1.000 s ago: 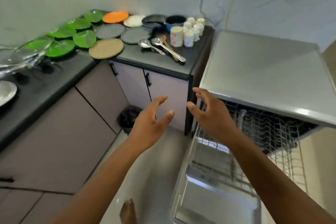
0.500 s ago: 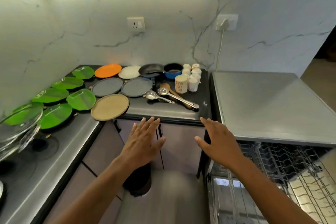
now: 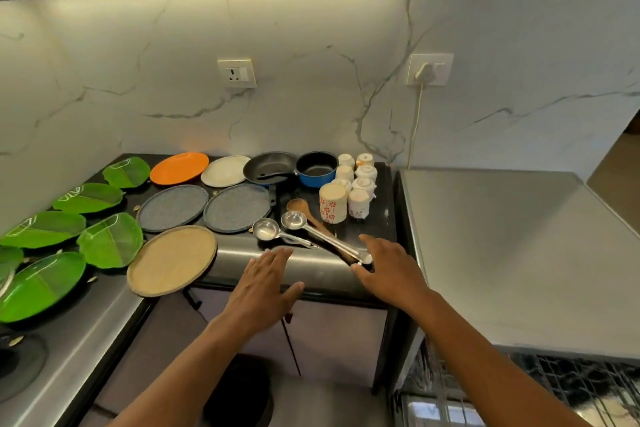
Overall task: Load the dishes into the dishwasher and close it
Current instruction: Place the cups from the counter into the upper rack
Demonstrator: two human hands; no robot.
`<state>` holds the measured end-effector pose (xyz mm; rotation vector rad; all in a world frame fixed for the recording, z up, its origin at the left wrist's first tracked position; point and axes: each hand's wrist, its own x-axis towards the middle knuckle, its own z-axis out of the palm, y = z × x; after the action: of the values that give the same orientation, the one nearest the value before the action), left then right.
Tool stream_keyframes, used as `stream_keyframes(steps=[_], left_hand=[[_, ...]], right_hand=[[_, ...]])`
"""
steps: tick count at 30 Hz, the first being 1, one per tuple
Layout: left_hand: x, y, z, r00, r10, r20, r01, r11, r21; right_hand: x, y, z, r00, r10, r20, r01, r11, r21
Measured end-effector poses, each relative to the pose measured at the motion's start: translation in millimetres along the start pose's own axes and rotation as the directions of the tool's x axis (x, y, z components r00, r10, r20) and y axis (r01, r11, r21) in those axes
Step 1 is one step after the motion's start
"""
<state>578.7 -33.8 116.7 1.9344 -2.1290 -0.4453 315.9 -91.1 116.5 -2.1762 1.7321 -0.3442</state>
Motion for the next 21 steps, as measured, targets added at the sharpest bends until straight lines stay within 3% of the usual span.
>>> stream_keyframes(steps=[10,21], left_hand=[[132.8,38.2,13.7,0.999,-0.040,-0.002,0.040,0.997,-0.065],[264.1,38.0,28.5,0.999,0.022,0.023,-0.023,0.999,0.035]], right_hand=[[140.3,53.8,-17.1,0.997,0.014,0.073,-0.011,0.999,-0.036],[228.6,71.6,10.7,0.987,0.093,0.132,-0.090,0.996,-0.024]])
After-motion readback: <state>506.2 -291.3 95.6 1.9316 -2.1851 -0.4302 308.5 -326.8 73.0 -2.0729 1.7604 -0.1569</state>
